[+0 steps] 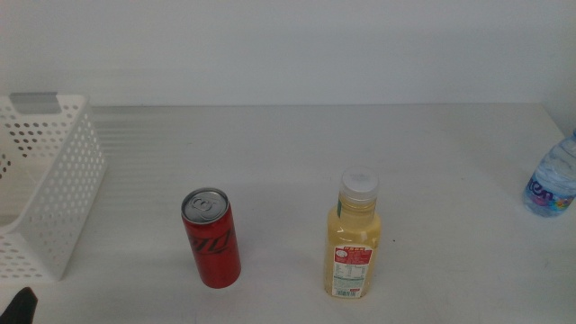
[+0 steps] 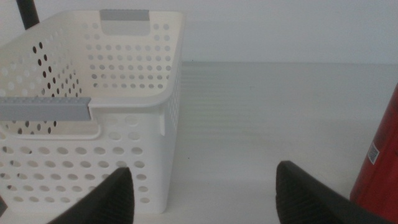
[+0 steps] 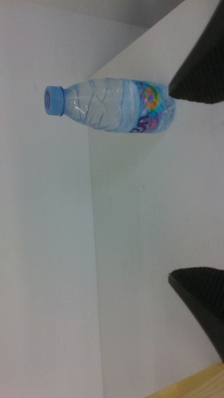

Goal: Use arms to grab the bottles and put them into the dustbin to the left of the table.

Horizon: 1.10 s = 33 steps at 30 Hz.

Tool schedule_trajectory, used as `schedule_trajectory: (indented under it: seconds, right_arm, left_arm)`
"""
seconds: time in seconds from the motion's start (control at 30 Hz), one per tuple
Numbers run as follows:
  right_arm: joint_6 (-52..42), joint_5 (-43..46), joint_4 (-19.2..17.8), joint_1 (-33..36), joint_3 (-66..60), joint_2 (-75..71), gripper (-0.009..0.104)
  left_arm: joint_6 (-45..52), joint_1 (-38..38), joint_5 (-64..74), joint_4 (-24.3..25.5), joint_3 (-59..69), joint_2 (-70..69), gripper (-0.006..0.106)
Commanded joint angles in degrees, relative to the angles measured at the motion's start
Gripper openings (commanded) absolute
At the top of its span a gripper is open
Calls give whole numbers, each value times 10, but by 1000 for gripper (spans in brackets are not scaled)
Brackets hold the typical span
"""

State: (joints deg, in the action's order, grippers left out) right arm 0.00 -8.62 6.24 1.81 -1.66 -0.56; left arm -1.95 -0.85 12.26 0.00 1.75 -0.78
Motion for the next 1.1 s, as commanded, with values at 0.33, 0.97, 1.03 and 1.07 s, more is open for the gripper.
schedule_trajectory:
  seconds: [0.33,0.97,1.03,1.07]
  right_arm:
    - [-5,43,-2,-3,5,-16,70]
    - [-5,43,-2,-3,5,-16,70]
    - [-5,43,-2,-3,5,-16,70]
    - [-5,43,-2,-3,5,-16,70]
  left_arm:
    - [-10,29,-116,-15,2,40,70]
    - [-22,279,-401,-15,2,335,70]
    - [-22,300,-448,-14,2,378,70]
    - [-22,309,-471,-14,2,404,70]
